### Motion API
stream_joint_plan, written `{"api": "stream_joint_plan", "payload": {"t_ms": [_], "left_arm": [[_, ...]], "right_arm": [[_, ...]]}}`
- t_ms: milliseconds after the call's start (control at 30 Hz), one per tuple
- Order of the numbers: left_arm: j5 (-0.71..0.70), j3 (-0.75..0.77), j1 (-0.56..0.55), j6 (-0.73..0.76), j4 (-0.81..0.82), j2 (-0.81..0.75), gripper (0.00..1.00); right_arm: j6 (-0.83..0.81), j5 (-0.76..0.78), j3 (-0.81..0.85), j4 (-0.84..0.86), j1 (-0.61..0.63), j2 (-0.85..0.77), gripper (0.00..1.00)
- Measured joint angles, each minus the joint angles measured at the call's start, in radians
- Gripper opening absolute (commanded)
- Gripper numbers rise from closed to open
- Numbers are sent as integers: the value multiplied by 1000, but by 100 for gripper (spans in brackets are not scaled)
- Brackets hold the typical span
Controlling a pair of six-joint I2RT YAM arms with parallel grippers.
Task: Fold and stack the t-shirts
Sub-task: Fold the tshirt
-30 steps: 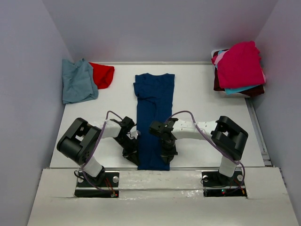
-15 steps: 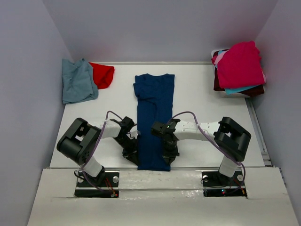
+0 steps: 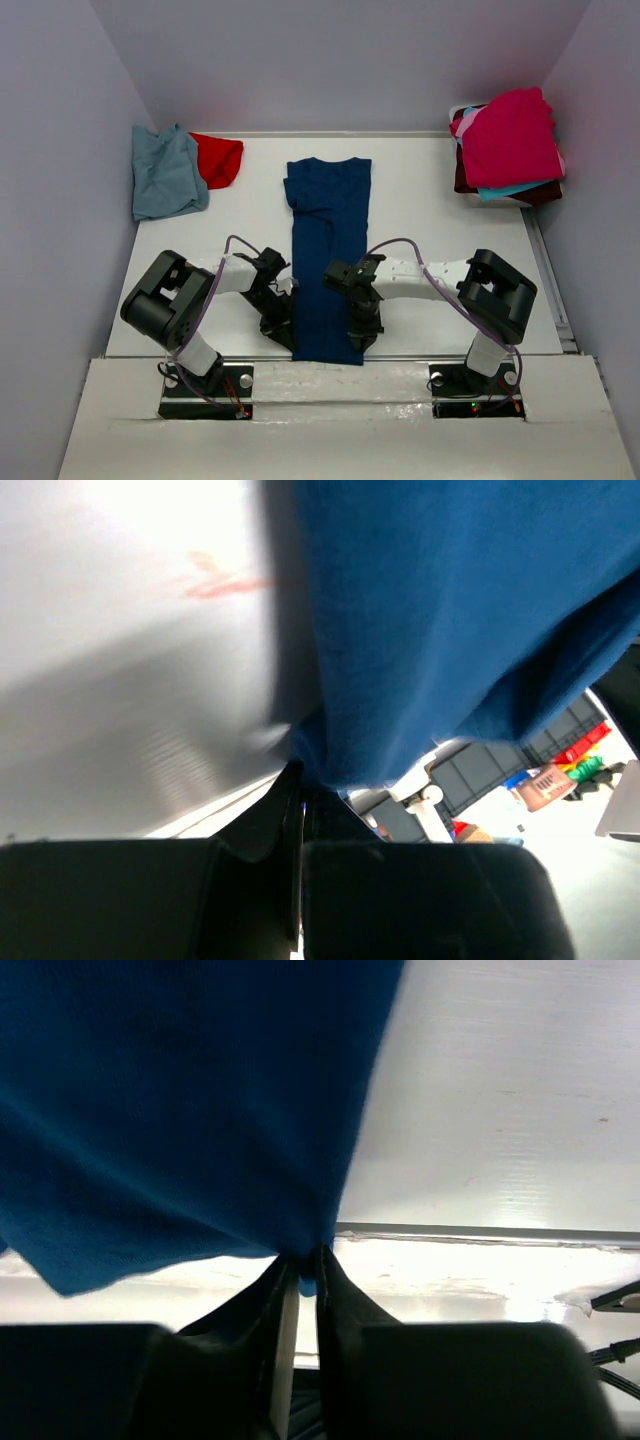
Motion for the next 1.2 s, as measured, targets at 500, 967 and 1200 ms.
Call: {"api": "stream_joint_plan", "payload": {"t_ms": [500, 967, 1200], "left_arm": [[-7, -5, 1, 2, -2, -6, 6], [-8, -5, 1, 3, -3, -6, 6], [-8, -6, 1, 3, -4, -7, 6]], "right_arm": [[-11, 7, -2, -28, 0, 0, 7], [-6, 11, -24, -27, 0, -2, 7], [3, 14, -50, -29, 0, -25, 7]]}}
